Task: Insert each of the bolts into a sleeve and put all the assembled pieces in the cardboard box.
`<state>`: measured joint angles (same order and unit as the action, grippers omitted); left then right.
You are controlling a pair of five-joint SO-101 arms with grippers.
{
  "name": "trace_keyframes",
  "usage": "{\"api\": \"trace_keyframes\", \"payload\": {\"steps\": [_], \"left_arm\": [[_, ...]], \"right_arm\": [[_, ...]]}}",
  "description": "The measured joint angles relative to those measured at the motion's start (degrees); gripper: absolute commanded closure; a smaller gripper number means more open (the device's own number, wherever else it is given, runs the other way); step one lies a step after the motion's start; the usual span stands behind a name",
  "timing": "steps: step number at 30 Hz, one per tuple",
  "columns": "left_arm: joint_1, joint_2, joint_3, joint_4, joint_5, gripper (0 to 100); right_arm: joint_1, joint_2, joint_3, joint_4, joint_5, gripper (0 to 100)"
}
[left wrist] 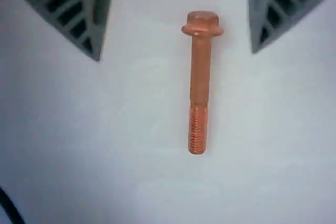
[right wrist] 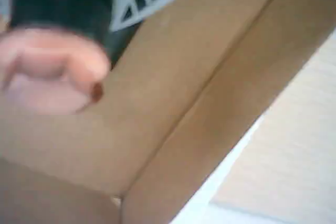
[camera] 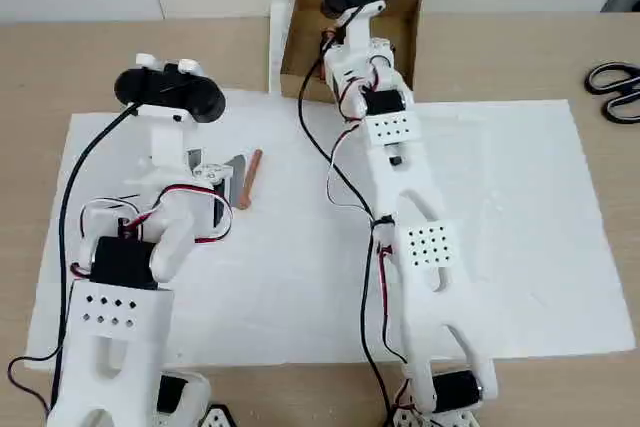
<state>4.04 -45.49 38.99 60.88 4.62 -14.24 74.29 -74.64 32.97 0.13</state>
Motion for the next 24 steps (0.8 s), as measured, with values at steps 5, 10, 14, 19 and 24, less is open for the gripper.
{"api": "trace_keyframes", "payload": {"steps": [5,10,14,19,24], "left_arm": [[0.00,0.00,0.00,0.00,0.00,82],[0.00,0.00,0.00,0.00,0.00,82],[0.00,0.00,0.00,0.00,0.00,82],[0.00,0.00,0.00,0.00,0.00,82],[0.00,0.00,0.00,0.00,0.00,82]], "right_arm": [[0.09,0.00,-0.18,-0.09,0.00,80.5],[0.00,-0.09,-1.58,-0.09,0.00,81.6],[0.00,-0.09,-2.37,0.18,0.00,81.6],[0.09,-2.37,-10.64,12.84,0.00,81.6],[0.09,-9.23,-18.20,34.29,0.00,81.5]]}}
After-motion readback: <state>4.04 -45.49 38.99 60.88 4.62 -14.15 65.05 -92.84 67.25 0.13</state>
